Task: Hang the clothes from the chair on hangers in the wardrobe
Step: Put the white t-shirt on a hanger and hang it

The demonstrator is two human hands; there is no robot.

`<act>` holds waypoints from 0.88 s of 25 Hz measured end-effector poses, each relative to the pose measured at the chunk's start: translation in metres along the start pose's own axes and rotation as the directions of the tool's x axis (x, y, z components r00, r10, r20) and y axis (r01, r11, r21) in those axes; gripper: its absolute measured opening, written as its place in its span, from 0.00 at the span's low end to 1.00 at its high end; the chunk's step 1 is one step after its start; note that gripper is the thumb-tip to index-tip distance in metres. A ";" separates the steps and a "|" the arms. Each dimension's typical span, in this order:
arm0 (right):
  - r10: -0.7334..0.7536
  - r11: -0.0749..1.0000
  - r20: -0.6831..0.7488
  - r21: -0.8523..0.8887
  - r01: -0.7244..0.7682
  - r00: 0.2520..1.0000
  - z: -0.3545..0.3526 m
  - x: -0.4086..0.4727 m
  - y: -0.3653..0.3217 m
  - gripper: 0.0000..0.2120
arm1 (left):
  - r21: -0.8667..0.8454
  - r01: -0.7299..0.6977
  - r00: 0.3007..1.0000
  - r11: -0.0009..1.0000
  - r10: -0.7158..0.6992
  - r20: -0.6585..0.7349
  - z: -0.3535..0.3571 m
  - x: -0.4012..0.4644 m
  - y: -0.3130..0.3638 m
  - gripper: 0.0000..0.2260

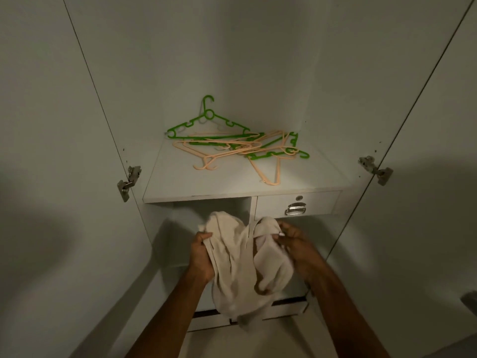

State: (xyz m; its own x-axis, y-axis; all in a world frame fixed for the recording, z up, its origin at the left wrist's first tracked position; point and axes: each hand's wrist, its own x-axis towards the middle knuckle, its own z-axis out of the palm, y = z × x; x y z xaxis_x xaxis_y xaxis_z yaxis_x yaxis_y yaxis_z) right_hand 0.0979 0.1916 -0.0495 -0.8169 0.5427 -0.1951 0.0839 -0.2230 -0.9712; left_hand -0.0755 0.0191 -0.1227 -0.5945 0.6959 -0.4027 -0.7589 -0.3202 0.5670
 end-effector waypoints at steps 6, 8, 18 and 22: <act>0.026 0.999 0.188 -0.042 -0.018 0.982 -0.042 0.060 -0.071 0.17 | 0.753 0.253 0.916 0.608 0.099 -0.388 0.002 0.019 -0.032 0.21; 0.047 0.989 0.274 -0.147 -0.006 0.961 -0.047 0.074 -0.078 0.17 | 0.923 0.263 0.913 0.283 0.238 -0.333 0.020 0.014 -0.028 0.22; 0.032 0.927 0.367 -0.359 0.110 0.930 -0.053 0.087 -0.097 0.20 | 0.854 -0.508 0.844 0.117 0.265 0.466 0.122 0.036 0.021 0.12; 0.035 0.668 0.219 -0.731 0.140 0.975 -0.079 0.087 -0.097 0.17 | 0.786 -0.551 0.810 0.281 0.409 0.421 0.111 0.034 0.030 0.05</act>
State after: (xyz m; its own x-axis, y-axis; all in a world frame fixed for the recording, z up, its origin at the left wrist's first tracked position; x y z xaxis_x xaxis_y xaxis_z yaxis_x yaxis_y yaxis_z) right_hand 0.0639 0.3243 0.0174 -0.9186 0.3439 -0.1947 0.3587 0.5187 -0.7760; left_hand -0.0884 0.1046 -0.0393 -0.6803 0.7027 0.2083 0.3229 0.0322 0.9459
